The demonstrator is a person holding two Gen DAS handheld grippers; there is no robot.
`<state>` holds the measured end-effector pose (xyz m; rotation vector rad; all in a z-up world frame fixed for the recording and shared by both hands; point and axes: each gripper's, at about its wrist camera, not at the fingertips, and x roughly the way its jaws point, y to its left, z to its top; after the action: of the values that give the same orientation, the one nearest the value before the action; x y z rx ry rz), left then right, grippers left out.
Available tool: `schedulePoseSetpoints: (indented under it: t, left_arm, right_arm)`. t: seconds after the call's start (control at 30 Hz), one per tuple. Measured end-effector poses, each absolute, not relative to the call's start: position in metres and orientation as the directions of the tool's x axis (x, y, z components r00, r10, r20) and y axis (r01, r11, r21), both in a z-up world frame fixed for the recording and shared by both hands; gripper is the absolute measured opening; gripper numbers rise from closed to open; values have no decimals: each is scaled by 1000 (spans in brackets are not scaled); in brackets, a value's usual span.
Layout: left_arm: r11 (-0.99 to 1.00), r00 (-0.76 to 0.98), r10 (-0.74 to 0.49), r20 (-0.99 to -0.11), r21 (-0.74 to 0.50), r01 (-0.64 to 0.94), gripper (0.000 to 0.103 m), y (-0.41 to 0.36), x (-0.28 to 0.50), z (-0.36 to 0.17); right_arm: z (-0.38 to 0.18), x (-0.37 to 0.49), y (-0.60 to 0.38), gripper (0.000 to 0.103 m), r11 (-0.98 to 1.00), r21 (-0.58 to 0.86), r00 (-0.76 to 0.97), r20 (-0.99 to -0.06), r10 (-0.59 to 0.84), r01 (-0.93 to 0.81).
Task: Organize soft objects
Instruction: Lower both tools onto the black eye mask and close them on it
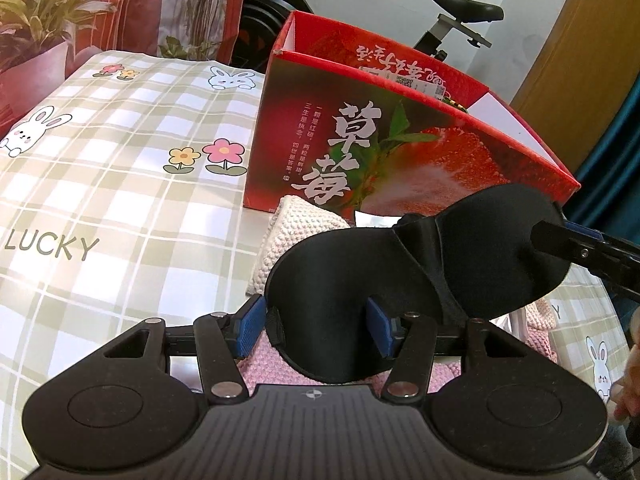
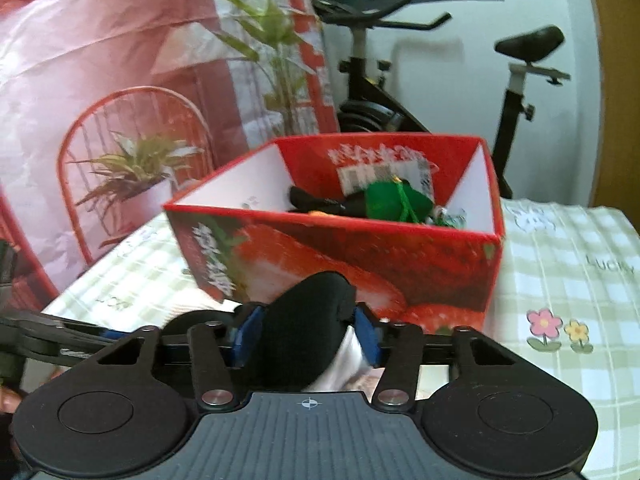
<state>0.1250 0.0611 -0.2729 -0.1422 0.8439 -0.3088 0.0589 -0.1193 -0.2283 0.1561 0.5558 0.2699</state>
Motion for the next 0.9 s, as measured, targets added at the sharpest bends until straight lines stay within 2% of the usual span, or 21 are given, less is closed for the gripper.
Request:
schedulePoseSetpoints:
  t: [0.03, 0.07, 0.2, 0.57, 0.67, 0.8, 0.9]
  left_arm:
    - [946, 623, -324, -711, -246, 211, 58, 62, 125, -273]
    - [945, 624, -326, -710, -249, 210, 58, 62, 125, -273]
    - [943, 630, -330, -703, -269, 195, 58, 67, 123, -270]
    - [937, 638, -332, -694, -322, 138, 59, 80, 115, -272]
    - [934, 640, -339, -690, -329, 140, 62, 78, 118, -273]
    - [910, 614, -391, -686, -389, 145, 64, 78, 126, -280]
    - [917, 617, -383, -688, -361, 166, 64, 73, 123, -277]
  right_arm:
    - [-227, 59, -117, 28, 953, 212, 814, -501, 295, -215]
    - [-227, 59, -116, 17, 953, 210, 810, -505, 297, -219]
    - [-234, 56, -114, 13, 959, 208, 807, -523, 273, -190]
    - [-272, 39, -122, 13, 950, 286, 772, -574, 271, -121]
    - [-274, 38, -122, 12, 947, 297, 772, -572, 277, -119]
    - [-274, 38, -122, 12, 946, 300, 771, -572, 280, -121]
    - [-274, 38, -121, 12, 945, 304, 770, -571, 285, -125]
